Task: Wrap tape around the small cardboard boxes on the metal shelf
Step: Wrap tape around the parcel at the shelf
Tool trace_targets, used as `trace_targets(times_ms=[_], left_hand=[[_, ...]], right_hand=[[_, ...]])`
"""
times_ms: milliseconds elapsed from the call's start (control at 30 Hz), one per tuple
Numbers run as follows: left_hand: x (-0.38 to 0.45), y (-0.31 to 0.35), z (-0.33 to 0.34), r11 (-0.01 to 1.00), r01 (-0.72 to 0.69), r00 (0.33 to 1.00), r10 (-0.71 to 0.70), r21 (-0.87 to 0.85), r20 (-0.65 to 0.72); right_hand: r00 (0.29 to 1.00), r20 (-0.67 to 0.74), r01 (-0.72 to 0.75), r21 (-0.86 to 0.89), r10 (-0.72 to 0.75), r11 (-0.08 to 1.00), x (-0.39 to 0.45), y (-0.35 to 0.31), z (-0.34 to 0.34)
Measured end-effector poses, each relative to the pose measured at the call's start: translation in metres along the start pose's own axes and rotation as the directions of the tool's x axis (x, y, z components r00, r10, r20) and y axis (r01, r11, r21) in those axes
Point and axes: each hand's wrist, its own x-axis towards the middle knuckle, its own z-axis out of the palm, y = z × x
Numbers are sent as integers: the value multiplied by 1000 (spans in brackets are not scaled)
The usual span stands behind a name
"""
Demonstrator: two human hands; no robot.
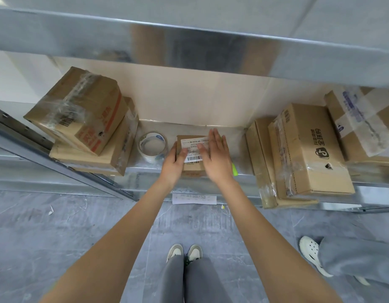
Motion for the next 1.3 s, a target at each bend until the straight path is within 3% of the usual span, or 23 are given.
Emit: trace_targets(times_ms=[67, 133, 200, 300, 433, 567, 733, 967, 1167, 1300], left_hand=[[-6, 0, -1, 998, 25, 999, -26, -50, -27], [-14, -3, -2, 991, 38, 995, -49, -125, -92], [-24, -7, -1, 983, 70, 989, -90, -172, -114], [-36, -8, 0, 975, 140, 982, -159, -175, -98], [-48, 7, -10, 987, 84, 990, -99, -140, -105], [-60, 40, -15, 991, -4, 991, -14, -131, -136], [-72, 91, -24, 975, -115, 983, 83, -191, -165], [-84, 160, -52, 964, -267, 960, 266, 1, -87], [-130, 192, -88, 941, -306, 950, 291, 147, 113], [-183, 180, -104, 906, -334, 942, 329, 261, 66]], right_hand=[[995, -85, -39, 205, 57, 978, -11, 3, -3], [958, -177, -128, 437, 225, 890, -27, 6, -3], [925, -115, -223, 609, 362, 761, -42, 4, 1], [927, -30, -244, 709, 373, 662, -57, -4, 9], [939, -96, -161, 727, 331, 667, -76, -20, 0], [907, -231, -86, 717, 353, 692, -84, -47, -17], [890, -289, -48, 710, 353, 702, -80, -84, -49], [861, -401, 69, 702, 314, 709, -76, -125, -99], [850, -480, 145, 611, 218, 778, -120, -140, -135], [876, -463, 204, 609, 135, 767, -178, -150, -148]])
